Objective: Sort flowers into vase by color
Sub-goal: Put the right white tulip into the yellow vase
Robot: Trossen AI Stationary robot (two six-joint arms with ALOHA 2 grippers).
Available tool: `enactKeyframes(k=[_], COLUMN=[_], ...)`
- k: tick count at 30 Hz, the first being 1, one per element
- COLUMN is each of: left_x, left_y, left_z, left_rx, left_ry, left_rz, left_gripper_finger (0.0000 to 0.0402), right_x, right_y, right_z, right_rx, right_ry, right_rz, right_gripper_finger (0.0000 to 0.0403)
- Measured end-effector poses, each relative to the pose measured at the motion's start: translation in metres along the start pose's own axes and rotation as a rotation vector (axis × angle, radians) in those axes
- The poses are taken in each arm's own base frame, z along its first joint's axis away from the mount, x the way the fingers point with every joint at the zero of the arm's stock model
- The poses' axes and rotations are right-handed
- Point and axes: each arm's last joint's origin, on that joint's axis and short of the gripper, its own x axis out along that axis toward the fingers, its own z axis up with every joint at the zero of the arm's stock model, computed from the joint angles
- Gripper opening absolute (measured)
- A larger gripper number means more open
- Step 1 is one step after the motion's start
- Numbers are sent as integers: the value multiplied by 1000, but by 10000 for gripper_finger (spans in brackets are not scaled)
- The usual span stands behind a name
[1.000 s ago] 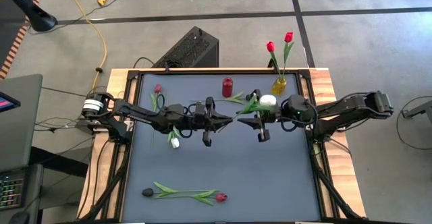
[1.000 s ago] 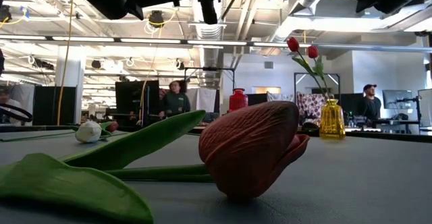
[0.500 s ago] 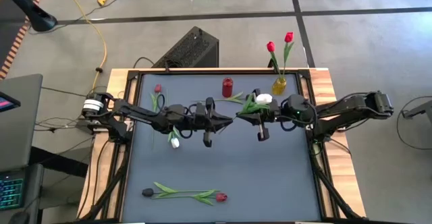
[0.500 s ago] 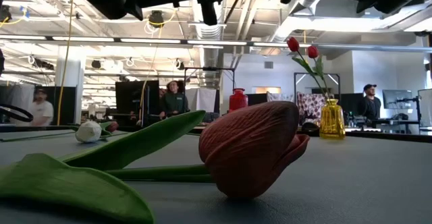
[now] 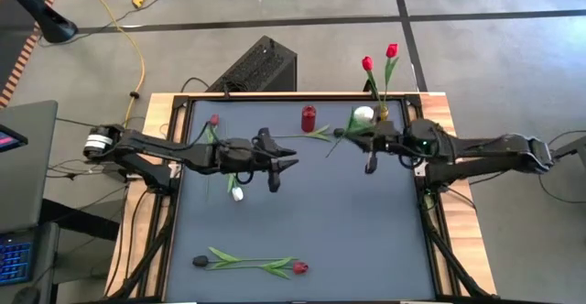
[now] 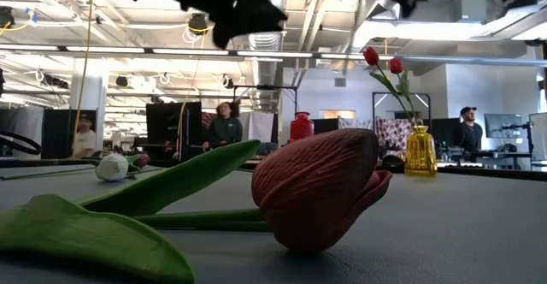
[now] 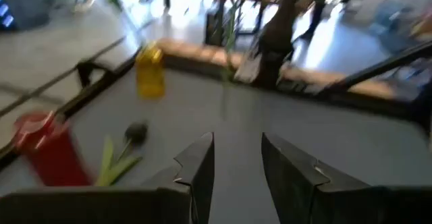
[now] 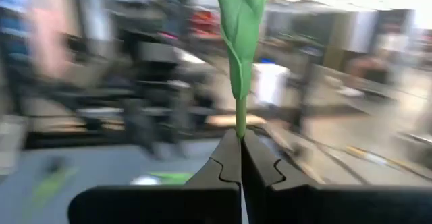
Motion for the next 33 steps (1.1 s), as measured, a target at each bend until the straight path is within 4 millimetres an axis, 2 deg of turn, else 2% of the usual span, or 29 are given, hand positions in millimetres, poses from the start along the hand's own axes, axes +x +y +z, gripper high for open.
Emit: enactKeyframes(k=[8, 12, 20, 33], left_x=[3, 3, 3, 3], left_y=[-4, -4, -4, -4], left_z=[-16, -17, -18, -18], left_rx=[15, 18, 24, 31], left_ry=[102, 110, 129, 130], left_rz=[54, 54, 54, 49], left_gripper_finger=[112, 112, 112, 112], right_x=[-26, -36, -52, -58], right_y=[-38, -54, -79, -101], right_z=[-5, -7, -7, -11], right_rx=[-102, -116, -77, -57], right_ry=[161, 208, 214, 244], right_rz=[-465, -638, -833, -932], right_gripper_finger=[20, 20, 20, 20])
